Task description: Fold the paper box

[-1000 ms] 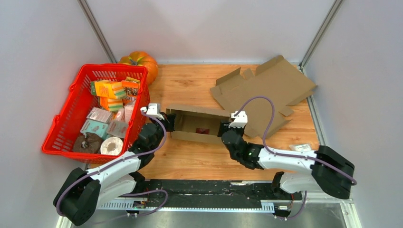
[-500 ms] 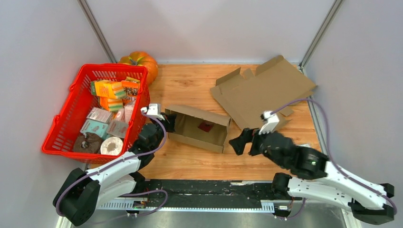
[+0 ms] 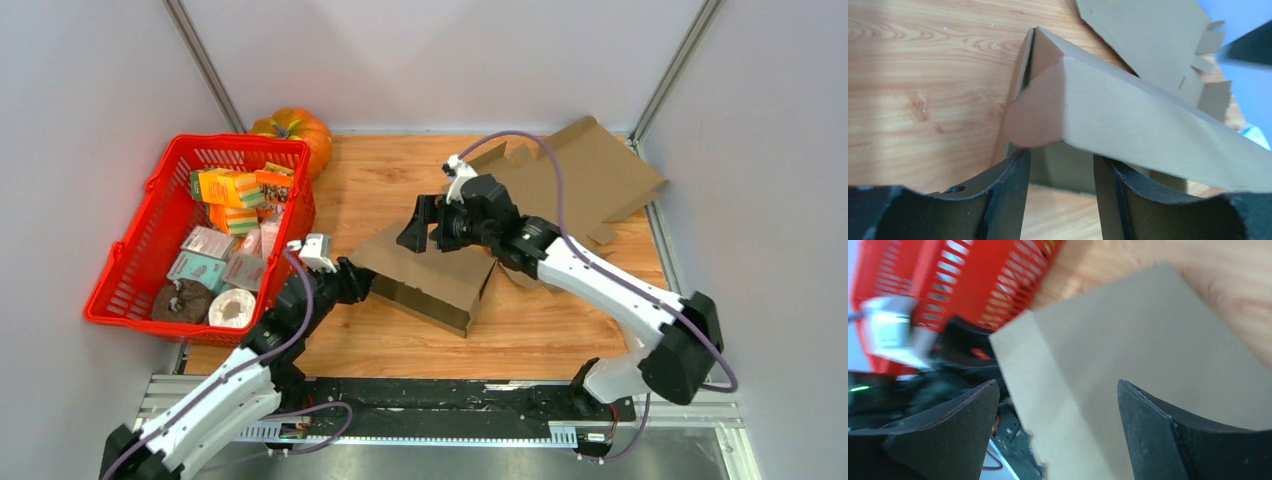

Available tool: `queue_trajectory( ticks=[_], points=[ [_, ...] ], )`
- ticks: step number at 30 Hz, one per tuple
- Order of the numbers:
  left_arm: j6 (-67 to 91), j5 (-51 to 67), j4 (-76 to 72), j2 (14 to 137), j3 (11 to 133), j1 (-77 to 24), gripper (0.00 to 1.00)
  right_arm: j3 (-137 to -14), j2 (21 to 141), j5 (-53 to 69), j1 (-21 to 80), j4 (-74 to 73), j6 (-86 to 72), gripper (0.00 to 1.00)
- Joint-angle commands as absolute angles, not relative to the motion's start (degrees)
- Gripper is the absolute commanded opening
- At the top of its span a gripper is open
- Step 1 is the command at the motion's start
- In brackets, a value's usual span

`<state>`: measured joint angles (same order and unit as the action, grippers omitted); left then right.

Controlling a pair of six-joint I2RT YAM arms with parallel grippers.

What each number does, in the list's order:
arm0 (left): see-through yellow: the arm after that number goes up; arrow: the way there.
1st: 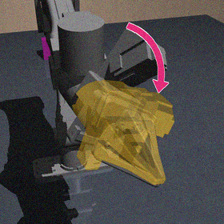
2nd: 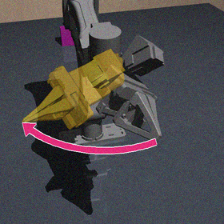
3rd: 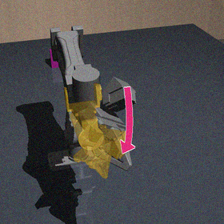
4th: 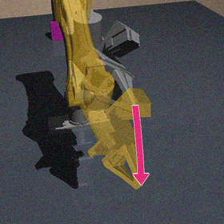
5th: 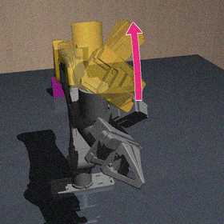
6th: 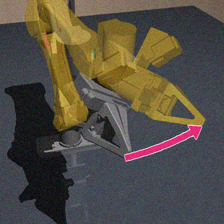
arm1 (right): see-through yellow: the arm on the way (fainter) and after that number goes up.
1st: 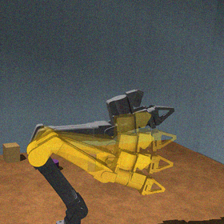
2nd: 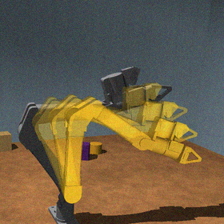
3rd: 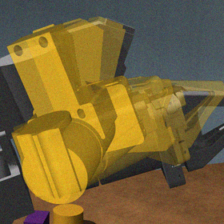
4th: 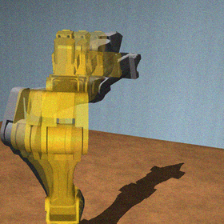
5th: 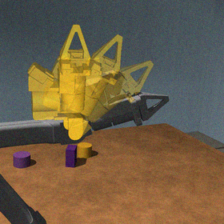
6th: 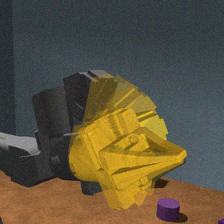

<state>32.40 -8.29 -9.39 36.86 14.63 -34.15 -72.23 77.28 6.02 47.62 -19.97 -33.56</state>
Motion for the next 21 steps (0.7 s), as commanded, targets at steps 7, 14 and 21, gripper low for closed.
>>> queue_trajectory(
  ticks=[7,14,21],
  points=[
    [42.9,1.0,43.2,11.3,31.8,-33.9,0.55,-59.4,83.8,25.1,44.4,-6.3,-41.7,0.84],
    [36.6,12.6,36.8,31.2,44.0,-33.9,0.43,-47.6,85.3,24.9,44.3,3.4,-43.5,0.71],
    [33.9,17.1,19.4,58.8,44.2,-34.2,0.33,-47.6,76.0,13.6,44.4,-15.1,-34.1,0.8]
  ],
)
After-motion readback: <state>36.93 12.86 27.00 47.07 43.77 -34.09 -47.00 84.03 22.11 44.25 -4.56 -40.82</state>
